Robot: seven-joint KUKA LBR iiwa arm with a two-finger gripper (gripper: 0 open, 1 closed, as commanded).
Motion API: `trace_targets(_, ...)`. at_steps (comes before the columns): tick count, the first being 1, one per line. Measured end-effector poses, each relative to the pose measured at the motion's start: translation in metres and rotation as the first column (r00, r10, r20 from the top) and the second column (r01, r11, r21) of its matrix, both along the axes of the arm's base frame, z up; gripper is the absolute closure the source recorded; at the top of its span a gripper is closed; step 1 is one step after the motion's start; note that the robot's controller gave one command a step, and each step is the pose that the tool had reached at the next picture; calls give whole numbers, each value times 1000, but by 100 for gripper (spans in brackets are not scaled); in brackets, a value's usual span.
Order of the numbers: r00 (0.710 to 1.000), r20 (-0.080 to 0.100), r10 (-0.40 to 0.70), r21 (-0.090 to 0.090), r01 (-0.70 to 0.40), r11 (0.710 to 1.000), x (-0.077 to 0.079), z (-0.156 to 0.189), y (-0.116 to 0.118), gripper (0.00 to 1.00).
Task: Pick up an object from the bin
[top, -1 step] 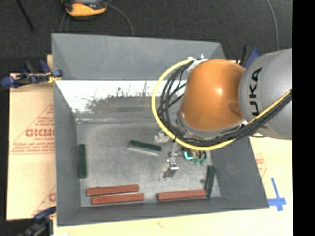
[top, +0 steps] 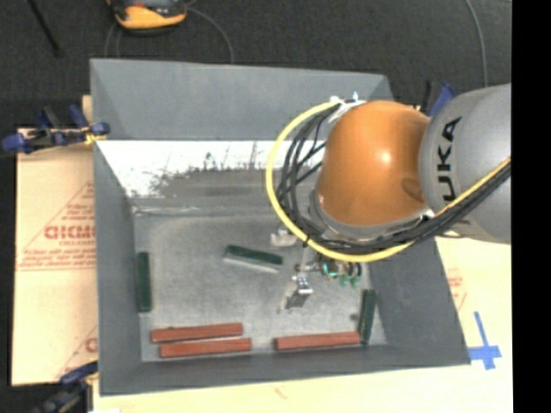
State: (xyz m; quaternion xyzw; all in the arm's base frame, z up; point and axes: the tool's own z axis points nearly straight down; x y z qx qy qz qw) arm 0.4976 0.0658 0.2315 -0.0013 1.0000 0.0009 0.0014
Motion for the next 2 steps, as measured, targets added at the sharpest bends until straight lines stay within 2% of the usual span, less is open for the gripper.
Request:
trace_targets(1,1000,0,-1,0,1,1000,1,-1,0,0)
trace_targets(2,999,-14,-39,-3,39,999,1,11,-5,0)
